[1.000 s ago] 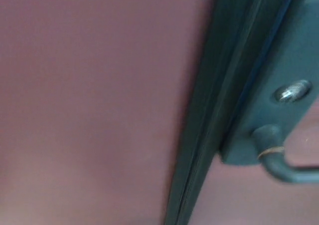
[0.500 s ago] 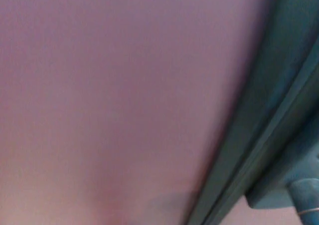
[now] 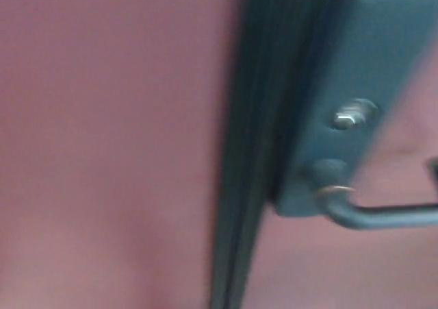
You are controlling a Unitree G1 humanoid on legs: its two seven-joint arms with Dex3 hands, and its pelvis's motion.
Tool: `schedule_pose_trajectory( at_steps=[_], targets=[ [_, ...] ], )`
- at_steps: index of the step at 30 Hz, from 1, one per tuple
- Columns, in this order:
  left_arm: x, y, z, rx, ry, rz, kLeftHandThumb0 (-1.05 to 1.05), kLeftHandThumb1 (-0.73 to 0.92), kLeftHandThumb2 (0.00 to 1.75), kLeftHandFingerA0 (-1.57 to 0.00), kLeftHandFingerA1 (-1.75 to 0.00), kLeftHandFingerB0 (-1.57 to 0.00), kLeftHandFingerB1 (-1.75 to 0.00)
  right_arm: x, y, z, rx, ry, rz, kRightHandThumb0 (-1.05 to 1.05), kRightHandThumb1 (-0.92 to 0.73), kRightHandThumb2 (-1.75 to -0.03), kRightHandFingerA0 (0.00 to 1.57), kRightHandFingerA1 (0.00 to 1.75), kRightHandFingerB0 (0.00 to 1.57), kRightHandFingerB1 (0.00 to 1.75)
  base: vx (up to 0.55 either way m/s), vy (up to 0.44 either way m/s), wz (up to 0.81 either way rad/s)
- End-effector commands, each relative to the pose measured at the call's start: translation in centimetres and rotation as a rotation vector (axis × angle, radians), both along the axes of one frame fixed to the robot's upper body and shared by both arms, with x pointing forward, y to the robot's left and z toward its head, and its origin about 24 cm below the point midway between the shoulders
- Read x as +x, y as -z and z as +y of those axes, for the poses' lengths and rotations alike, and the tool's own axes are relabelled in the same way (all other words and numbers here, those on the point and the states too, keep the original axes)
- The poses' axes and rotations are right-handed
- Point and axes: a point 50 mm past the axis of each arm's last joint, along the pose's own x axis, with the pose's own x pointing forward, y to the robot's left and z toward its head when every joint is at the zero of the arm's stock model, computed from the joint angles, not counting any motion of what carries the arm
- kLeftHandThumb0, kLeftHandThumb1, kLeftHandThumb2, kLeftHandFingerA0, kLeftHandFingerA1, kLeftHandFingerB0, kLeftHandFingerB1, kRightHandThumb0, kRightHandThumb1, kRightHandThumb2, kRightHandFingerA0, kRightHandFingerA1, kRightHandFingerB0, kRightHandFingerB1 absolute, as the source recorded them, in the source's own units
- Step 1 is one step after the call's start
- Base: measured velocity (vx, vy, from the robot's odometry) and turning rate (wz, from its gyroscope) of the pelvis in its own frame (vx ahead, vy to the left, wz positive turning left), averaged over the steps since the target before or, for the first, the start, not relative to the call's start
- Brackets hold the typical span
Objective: The robot walks towards the door handle and put its right hand on it and twist the handle
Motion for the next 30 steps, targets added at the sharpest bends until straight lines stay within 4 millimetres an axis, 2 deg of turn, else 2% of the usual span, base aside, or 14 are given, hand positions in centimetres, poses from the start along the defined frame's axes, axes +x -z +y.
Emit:
schedule_pose_trajectory(
  at_steps=[1, 11, 21, 30],
  targets=[
    [0.42, -0.07, -0.04, 0.009, 0.004, 0.005, -0.12, 0.65, 0.58, -0.65, -0.49, -0.48, -0.41, 0.09, 0.00, 0.01, -0.002, 0.005, 0.005, -0.28, -0.72, -0.61, 0.52, 0.42, 0.46, 0.39, -0.21, -0.097, -0.05],
    [0.38, -0.22, 0.15, 0.016, 0.014, 0.005, -0.13, 0.65, 0.58, -0.64, -0.48, -0.49, -0.41, 0.04, 0.06, 0.24, 0.006, 0.023, 0.000, -0.29, -0.72, -0.61, 0.55, 0.43, 0.46, 0.39, -0.18, 0.050, 0.00],
    [0.28, -0.28, 0.28, 0.017, 0.011, 0.006, -0.13, 0.65, 0.58, -0.65, -0.49, -0.49, -0.41, 0.08, 0.10, 0.46, 0.013, 0.014, 0.006, -0.29, -0.73, -0.62, 0.53, 0.43, 0.44, 0.38, -0.04, 0.010, 0.06],
    [0.16, -0.19, 0.25, 0.008, -0.003, 0.005, -0.13, 0.65, 0.59, -0.64, -0.48, -0.49, -0.41, -0.07, 0.14, 0.41, 0.017, 0.016, 0.013, -0.29, -0.73, -0.62, 0.52, 0.42, 0.44, 0.38, -0.06, -0.124, 0.00]
  ],
)
